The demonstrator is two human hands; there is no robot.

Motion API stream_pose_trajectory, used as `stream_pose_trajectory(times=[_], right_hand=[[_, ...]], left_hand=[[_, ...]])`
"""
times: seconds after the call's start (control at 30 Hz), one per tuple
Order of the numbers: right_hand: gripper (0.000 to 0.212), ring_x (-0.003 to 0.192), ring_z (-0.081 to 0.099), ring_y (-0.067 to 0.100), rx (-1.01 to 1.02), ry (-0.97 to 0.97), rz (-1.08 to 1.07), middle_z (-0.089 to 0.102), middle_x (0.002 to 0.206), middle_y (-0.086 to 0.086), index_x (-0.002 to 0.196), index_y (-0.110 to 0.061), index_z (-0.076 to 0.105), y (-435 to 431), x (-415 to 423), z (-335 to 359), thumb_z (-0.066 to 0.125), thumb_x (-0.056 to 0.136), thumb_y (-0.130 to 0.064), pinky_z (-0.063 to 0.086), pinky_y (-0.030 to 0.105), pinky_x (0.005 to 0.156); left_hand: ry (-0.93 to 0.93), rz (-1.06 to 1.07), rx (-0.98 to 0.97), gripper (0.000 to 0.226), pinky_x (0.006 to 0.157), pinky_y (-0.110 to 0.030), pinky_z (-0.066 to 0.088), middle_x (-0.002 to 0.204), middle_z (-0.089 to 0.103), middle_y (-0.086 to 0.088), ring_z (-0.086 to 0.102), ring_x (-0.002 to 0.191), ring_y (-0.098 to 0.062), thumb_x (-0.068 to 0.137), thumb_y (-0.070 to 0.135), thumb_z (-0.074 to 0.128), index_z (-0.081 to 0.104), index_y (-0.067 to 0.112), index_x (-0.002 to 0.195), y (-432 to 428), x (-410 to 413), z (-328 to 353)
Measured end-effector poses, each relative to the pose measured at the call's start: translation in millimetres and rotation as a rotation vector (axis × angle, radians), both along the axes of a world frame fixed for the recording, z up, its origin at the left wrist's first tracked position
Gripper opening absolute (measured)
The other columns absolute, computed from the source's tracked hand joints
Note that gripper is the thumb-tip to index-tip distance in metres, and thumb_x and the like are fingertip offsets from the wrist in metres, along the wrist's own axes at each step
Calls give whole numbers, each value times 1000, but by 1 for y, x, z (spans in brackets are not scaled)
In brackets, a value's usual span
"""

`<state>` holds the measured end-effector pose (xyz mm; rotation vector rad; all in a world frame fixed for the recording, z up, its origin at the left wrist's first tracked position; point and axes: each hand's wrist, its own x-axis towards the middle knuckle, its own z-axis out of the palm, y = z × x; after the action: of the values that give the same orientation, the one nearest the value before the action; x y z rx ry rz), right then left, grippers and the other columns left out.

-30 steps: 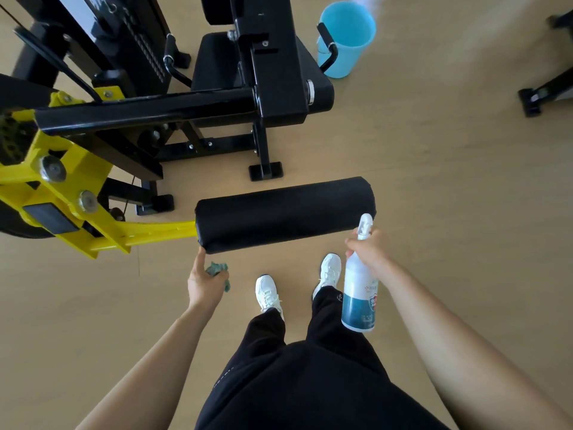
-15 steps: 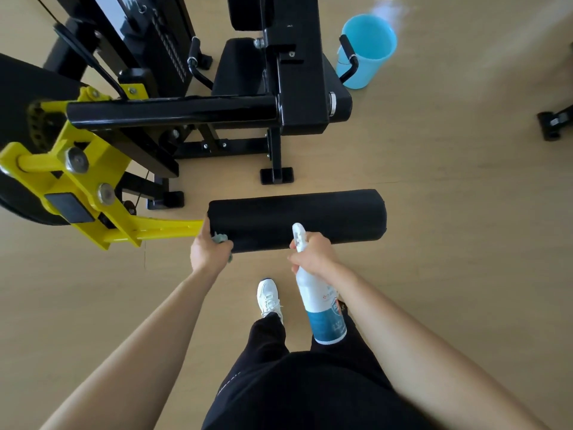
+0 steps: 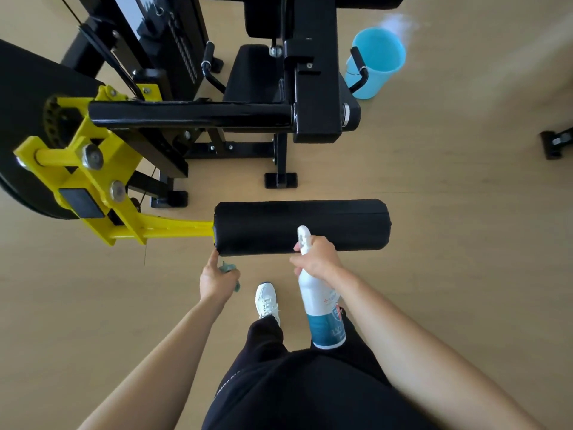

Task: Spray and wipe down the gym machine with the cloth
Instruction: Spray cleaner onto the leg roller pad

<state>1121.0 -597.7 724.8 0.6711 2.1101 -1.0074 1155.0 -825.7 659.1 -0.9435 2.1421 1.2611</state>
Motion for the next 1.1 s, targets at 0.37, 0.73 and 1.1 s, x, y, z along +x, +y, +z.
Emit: stream_pose_trajectory(times=[0.37, 0.73, 1.1], right_hand=[[9, 79, 72, 26, 150, -35, -336, 74, 59, 1, 84, -17, 62, 111, 25, -14, 68, 85, -11, 57, 38, 86], [9, 83, 70, 23, 101, -90, -177, 78, 77, 2, 82, -14, 65, 60, 17, -10, 70, 85, -20, 57, 35, 83], [23, 82, 75, 12, -153, 151, 4, 75, 63, -1, 113, -31, 63, 2, 4, 23, 70, 91, -25, 51, 28, 83]], left_hand=[[167, -73, -116, 68, 81, -43, 54, 121, 62, -4, 61, 101, -36, 83, 3, 63, 41, 24, 144, 7, -31, 10], [127, -89, -66, 77, 55, -24, 43, 107, 62, -2, 56, 69, -14, 90, -2, 59, 36, 31, 155, 5, -17, 17], [96, -11, 32, 65, 75, -35, 52, 121, 63, -5, 63, 98, -27, 89, 3, 62, 48, 25, 149, -19, -4, 13]])
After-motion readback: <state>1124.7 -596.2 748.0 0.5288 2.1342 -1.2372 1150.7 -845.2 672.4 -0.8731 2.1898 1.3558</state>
